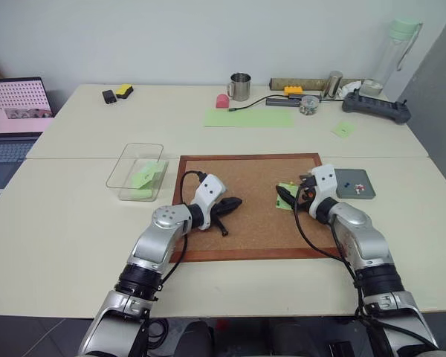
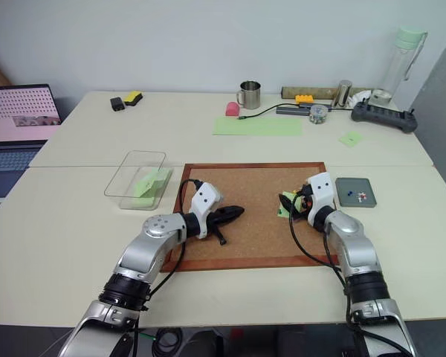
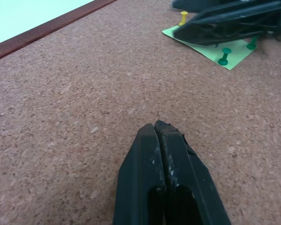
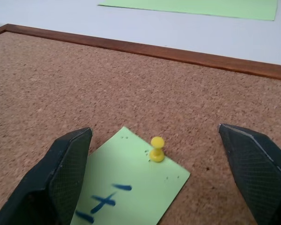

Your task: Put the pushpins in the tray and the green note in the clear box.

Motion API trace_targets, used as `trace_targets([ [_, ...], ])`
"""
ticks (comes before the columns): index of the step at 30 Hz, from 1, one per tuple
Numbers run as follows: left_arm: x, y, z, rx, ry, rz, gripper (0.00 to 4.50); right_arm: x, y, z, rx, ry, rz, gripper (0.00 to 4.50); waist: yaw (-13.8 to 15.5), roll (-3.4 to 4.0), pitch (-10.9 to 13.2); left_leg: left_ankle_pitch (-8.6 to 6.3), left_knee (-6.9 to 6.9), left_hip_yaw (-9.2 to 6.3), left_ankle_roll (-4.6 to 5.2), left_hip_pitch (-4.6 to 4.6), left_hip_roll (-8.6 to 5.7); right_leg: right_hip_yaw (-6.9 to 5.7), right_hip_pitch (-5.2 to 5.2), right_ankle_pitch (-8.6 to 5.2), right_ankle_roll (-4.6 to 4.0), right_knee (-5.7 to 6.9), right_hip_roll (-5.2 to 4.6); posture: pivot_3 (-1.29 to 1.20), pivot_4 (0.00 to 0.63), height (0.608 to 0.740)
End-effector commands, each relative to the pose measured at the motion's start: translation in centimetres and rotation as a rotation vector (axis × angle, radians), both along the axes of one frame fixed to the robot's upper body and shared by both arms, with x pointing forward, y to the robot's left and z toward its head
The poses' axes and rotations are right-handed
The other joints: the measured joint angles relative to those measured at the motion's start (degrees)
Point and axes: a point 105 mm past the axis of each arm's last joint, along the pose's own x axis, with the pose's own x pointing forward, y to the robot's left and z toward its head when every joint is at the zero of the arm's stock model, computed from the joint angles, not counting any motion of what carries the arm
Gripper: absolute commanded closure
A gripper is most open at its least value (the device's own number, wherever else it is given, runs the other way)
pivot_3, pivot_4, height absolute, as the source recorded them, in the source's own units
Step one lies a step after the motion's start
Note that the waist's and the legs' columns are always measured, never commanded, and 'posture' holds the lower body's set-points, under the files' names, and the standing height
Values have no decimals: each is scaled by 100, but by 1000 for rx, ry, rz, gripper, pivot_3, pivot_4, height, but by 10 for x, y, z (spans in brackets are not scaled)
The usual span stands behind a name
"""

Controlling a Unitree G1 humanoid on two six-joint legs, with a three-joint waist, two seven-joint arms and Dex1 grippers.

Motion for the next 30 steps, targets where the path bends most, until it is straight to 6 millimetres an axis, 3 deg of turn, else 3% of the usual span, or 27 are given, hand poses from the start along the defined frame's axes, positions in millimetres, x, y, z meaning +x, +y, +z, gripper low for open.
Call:
trace_targets([
  [1,-4,0,-2,9,11,-11,4500,5,1,8,-10,-47,14,830,-4,0,0,0,0,0,0,1,0,0,0,0,0,1,0,0,150,740],
  [18,0,-2,1,15,4,-15,4500,-4,8,11,23,-65,85,4315,-3,0,0,0,0,-1,0,0,1,0,-1,0,0,1,0,0,150,740],
  [30,1,0,-2,33,0,-4,4500,-12,13,47,101,-248,78,4472,-7,2,1,0,-2,0,0,-1,1,2,-4,0,0,2,0,0,150,740],
])
